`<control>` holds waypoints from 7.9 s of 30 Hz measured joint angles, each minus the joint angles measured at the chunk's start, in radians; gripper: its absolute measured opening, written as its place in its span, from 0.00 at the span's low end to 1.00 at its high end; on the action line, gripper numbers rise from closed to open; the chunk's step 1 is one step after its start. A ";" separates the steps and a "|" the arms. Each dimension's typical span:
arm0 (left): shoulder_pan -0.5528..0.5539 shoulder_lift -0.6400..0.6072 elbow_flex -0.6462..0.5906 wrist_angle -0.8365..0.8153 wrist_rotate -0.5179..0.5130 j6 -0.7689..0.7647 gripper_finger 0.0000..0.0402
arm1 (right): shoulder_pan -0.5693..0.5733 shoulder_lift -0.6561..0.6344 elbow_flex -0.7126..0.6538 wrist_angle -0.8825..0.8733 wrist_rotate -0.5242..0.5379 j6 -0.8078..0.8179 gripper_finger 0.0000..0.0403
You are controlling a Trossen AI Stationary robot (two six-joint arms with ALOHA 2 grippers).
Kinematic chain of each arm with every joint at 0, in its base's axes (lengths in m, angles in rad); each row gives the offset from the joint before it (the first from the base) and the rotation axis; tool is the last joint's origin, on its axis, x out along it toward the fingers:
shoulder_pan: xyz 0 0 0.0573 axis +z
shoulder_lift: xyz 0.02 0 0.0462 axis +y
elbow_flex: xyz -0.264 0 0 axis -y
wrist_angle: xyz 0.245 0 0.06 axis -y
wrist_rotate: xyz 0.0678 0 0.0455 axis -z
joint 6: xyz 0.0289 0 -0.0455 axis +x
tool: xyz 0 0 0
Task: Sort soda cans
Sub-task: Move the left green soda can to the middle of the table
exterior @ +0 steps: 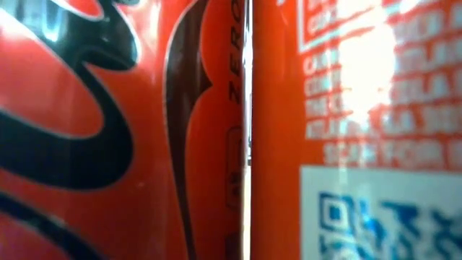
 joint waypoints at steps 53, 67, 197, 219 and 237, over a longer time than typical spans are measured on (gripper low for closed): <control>0.080 0.208 -0.028 0.194 -0.107 0.095 0.73 | -0.020 0.000 0.000 -0.016 0.000 -0.026 0.52; -0.187 -0.095 0.140 0.211 -0.290 0.038 0.73 | -0.040 0.006 -0.051 0.200 0.001 -0.034 0.57; -0.675 -0.152 0.177 0.578 -0.954 0.157 0.97 | -0.046 0.185 -0.174 1.131 -0.335 0.267 0.70; -0.522 -0.067 -0.032 1.549 -0.626 0.605 0.97 | -0.036 0.185 -0.276 1.421 -0.335 0.325 0.70; -0.491 -0.069 -0.030 1.489 -0.622 0.548 0.75 | -0.038 0.185 -0.278 1.422 -0.332 0.325 0.70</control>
